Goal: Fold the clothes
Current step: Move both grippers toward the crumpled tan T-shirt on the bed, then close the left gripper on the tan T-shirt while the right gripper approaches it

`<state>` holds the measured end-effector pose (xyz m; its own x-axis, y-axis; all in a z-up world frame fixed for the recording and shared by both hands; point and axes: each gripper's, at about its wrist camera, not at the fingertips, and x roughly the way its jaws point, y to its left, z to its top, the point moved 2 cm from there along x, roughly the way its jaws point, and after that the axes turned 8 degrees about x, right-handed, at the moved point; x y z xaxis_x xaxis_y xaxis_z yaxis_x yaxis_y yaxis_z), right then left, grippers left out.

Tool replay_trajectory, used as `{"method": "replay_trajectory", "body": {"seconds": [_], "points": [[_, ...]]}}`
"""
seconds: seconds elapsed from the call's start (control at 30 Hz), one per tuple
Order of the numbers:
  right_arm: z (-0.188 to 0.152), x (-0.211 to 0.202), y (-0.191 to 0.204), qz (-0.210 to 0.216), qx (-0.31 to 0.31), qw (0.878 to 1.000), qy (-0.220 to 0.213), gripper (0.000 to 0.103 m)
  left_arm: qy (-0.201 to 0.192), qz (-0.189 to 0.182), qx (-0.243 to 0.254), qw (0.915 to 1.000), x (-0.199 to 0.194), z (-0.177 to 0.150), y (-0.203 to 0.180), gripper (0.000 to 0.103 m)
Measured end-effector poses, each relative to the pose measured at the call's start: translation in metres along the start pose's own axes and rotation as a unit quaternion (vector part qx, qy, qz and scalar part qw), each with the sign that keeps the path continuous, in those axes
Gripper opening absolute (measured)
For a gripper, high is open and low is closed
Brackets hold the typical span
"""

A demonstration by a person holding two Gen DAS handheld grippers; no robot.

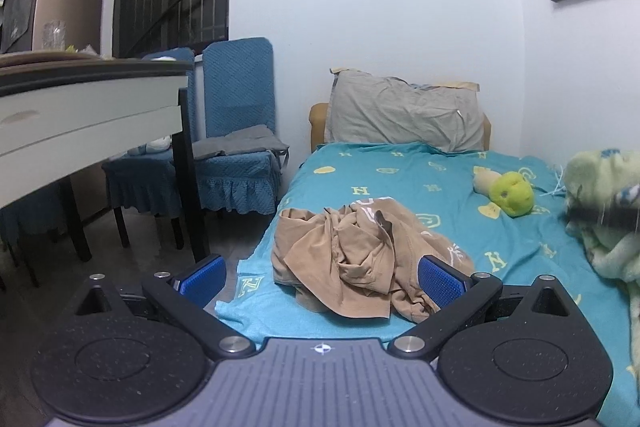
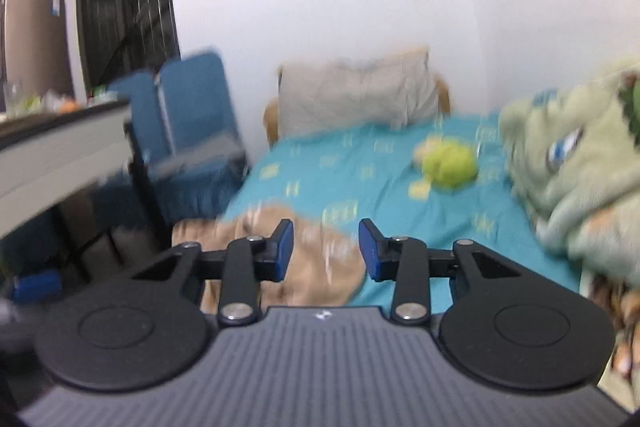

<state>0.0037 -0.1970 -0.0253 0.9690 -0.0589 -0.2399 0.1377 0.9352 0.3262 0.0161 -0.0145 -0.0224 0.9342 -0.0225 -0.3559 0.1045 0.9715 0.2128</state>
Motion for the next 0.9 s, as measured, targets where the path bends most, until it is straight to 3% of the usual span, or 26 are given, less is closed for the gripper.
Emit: {"method": "replay_trajectory", "body": {"seconds": [0.13, 0.23, 0.3, 0.43, 0.53, 0.6, 0.63, 0.77, 0.83, 0.9], "points": [[0.051, 0.016, 0.001, 0.015, -0.002, 1.0, -0.016, 0.04, 0.015, 0.0, 0.04, 0.9991, 0.025, -0.003, -0.017, 0.103], [0.07, 0.042, -0.022, 0.02, 0.048, 0.998, 0.019, 0.041, 0.033, -0.001, 0.09, 0.9954, 0.053, -0.006, -0.032, 0.102], [0.077, 0.059, -0.04, 0.02, 0.085, 0.995, 0.044, 0.041, 0.044, -0.004, 0.141, 0.989, 0.078, -0.01, -0.043, 0.1], [0.052, 0.082, -0.08, -0.001, 0.143, 0.987, 0.078, 0.041, 0.047, -0.027, 0.239, 0.9694, 0.125, -0.016, -0.064, 0.091], [0.038, 0.093, -0.095, -0.002, 0.187, 0.977, 0.103, 0.041, 0.045, -0.053, 0.284, 0.9564, 0.157, -0.02, -0.075, 0.086], [0.037, 0.098, -0.095, 0.003, 0.196, 0.975, 0.102, 0.041, 0.044, -0.071, 0.29, 0.9532, 0.176, -0.025, -0.078, 0.072], [0.036, 0.1, -0.095, 0.007, 0.199, 0.975, 0.101, 0.041, 0.037, -0.078, 0.29, 0.9533, 0.184, -0.029, -0.079, 0.056], [0.037, 0.111, -0.083, 0.027, 0.18, 0.98, 0.081, 0.041, 0.025, -0.098, 0.238, 0.966, 0.204, -0.042, -0.064, 0.032], [0.036, 0.12, -0.083, 0.026, 0.18, 0.98, 0.08, 0.041, 0.012, -0.104, 0.23, 0.9676, 0.208, -0.045, -0.059, 0.021], [0.031, 0.129, -0.081, 0.025, 0.18, 0.98, 0.085, 0.041, 0.004, -0.112, 0.193, 0.9748, 0.199, -0.035, -0.049, 0.011]]}}
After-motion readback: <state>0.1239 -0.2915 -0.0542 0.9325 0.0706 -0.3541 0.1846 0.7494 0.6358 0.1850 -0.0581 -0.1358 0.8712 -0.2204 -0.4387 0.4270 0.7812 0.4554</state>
